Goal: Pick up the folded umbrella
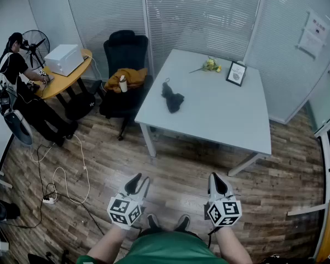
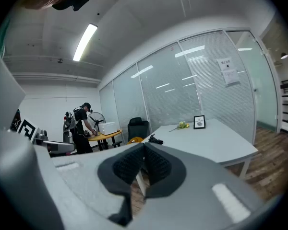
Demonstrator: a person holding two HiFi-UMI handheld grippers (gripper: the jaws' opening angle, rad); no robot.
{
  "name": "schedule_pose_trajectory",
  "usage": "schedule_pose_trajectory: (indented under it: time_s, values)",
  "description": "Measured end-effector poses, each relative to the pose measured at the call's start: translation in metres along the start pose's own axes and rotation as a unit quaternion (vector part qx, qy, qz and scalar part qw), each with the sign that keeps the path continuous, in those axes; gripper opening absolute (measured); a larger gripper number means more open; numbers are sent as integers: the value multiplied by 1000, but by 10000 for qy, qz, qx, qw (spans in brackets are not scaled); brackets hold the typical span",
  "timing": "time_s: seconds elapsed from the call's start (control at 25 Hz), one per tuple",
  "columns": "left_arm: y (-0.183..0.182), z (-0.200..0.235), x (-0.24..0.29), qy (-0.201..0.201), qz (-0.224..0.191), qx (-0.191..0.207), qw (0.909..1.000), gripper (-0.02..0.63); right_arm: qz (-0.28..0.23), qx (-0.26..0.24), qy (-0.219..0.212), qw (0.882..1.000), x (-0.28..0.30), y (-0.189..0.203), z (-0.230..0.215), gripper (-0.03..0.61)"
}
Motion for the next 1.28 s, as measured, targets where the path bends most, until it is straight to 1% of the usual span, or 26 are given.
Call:
schedule_pose_trajectory:
  time_s: [0.32,0.44,0.52,0.6,0.72,0.84,1.0,1.12,1.28]
  values:
    - [-15,31,-17,177,-145,59,9997,137,-15,-165,56,9998,8,-13,43,3]
    - [-18,45,-22,262,-194,171,9993,135,-65,-77,44,9999,12,-16,57,3]
    - [-22,58,-29,298,-267,276,9988,135,-146,-32,111,9998,14,-19,68,3]
    - [-29,72,-34,306,-373,336,9983,135,-199,-103,229,9995,16,-24,79,3]
    - [-41,95,-36,301,-500,316,9978,135,-234,-241,313,9989,24,-32,92,3]
    - [-41,107,-39,354,-510,300,9976,135,-201,-322,339,9987,28,-34,105,3]
    - [-34,109,-41,427,-446,334,9975,135,-94,-343,409,9985,31,-29,111,3]
    - [-30,115,-37,393,-447,286,9978,135,-10,-382,386,9985,40,-25,110,3]
    - [-40,129,-25,252,-482,219,9983,135,44,-386,269,9989,68,-35,102,3]
Point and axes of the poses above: the fingertips, and each gripper's own axes: x forward along the fingers, z to its left, y out of its underside, the point moved 2 cm from there along -x, backward along the fingers, and after that the axes turned 14 degrees about z, right-handed, at the moved point
